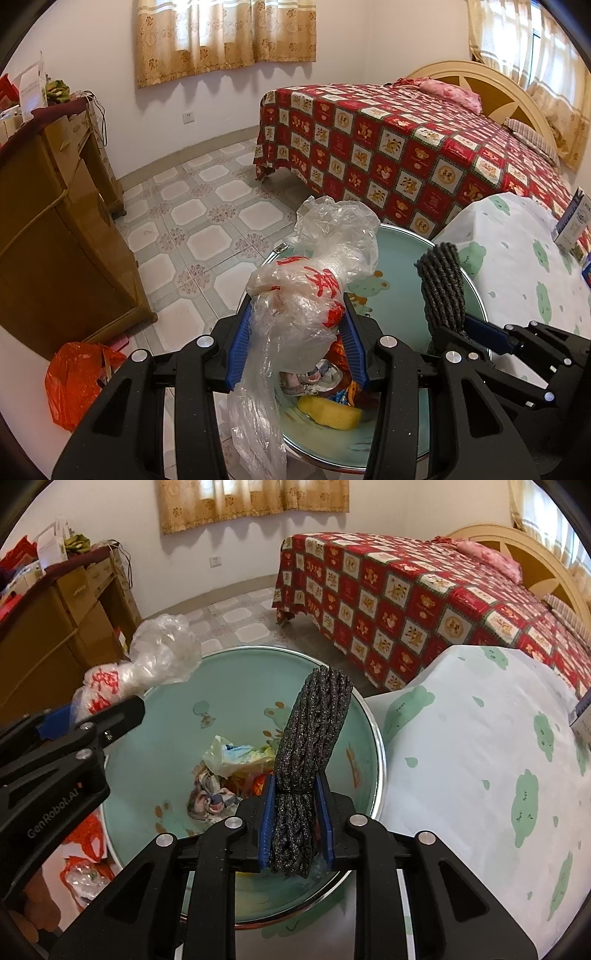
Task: Collect trash
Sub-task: 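Open the right tool then the left tool to drop both items into the bucket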
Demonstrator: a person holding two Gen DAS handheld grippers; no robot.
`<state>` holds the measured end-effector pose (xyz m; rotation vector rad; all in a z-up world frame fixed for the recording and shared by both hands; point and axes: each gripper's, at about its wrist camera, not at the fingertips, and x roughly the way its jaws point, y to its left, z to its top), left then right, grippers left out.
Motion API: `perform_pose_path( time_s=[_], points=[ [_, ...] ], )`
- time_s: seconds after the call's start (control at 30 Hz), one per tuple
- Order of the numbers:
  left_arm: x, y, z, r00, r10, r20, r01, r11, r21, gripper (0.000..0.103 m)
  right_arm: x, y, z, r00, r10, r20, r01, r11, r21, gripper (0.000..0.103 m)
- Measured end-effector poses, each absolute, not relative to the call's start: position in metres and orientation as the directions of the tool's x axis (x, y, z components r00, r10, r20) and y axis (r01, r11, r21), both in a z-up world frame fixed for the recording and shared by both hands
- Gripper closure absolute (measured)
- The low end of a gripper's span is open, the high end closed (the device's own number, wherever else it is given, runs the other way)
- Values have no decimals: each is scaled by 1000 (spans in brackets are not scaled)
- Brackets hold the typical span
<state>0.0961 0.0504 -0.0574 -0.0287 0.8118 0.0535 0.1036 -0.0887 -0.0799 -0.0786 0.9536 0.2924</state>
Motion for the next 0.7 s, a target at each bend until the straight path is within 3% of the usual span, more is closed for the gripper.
perform_pose_path(
  time_s=[0.63, 0.67, 0.7],
  points=[
    [97, 40, -62, 670, 9, -742, -10, 1000, 4, 57, 82, -114, -60, 646, 130, -752, -126, 990, 63, 76],
    [96, 38, -63, 667, 7, -745, -4, 1000, 6, 55, 80, -118, -58, 652, 128, -748, -109, 991, 76, 76],
    [96, 38, -63, 666, 9, -746, -4, 1000, 8, 45, 79, -119, -57, 655, 125, -745, -98, 992, 80, 76]
  ],
)
